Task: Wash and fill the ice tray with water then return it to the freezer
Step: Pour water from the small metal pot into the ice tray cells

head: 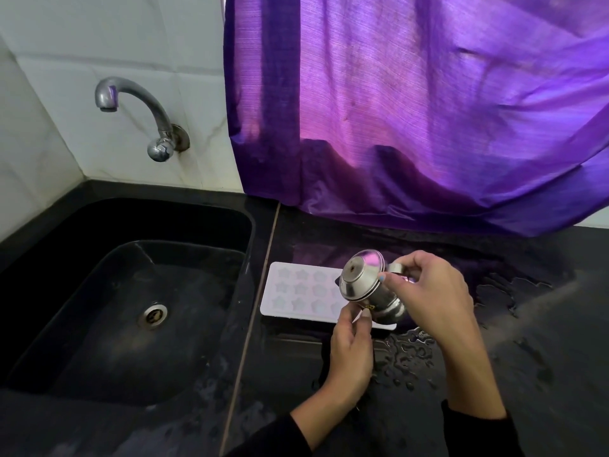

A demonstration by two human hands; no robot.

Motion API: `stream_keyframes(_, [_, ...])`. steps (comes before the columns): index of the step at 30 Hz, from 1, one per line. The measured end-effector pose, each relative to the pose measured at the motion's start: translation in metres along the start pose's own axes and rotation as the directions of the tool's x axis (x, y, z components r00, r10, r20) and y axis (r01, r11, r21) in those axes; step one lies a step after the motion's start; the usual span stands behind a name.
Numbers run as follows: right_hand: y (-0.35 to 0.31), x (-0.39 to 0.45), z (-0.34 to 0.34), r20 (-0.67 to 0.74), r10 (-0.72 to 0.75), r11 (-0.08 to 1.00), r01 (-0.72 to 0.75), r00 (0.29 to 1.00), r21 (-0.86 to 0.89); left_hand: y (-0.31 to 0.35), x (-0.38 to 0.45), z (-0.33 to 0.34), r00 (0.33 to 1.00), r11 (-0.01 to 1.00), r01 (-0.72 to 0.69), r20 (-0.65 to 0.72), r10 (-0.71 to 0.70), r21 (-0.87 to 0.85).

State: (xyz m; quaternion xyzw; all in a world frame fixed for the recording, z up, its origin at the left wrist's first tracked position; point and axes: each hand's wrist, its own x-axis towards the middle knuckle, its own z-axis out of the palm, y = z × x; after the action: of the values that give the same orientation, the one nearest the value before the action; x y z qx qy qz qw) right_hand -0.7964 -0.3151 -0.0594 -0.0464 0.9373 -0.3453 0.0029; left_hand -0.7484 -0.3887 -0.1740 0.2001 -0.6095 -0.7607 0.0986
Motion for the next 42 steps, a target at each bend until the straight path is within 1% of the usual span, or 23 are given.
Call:
stream_keyframes(11, [-0.007, 0.000, 0.007, 0.014, -0.016, 0.997, 0.018, 1.000, -0.081, -0.001, 0.001, -0.004, 1.000, 1.000, 0.020, -0.011, -0.020, 0.013])
stream_keyframes(21, [-0.010, 0.001, 0.012, 0.023, -0.044, 0.992, 0.047, 0.999, -0.118, -0.001, 0.003, -0.007, 0.999, 0.999, 0.042, -0.009, -0.042, 0.019])
stream_keyframes(28, [-0.011, 0.002, 0.011, 0.016, -0.035, 0.989, 0.037, 0.999, -0.141, -0.001, 0.003, -0.006, 0.999, 0.999, 0.040, 0.001, -0.040, 0.019])
stream_keyframes(34, [-0.009, 0.001, 0.010, 0.014, -0.023, 0.991, 0.025, 1.000, -0.129, -0.003, 0.003, -0.007, 0.999, 0.999, 0.042, 0.002, -0.042, 0.023])
stream_keyframes(42, [-0.007, 0.002, 0.009, 0.013, 0.029, 1.000, -0.029, 0.999, -0.007, -0.004, 0.006, -0.011, 1.000, 0.999, 0.018, -0.010, -0.017, 0.029])
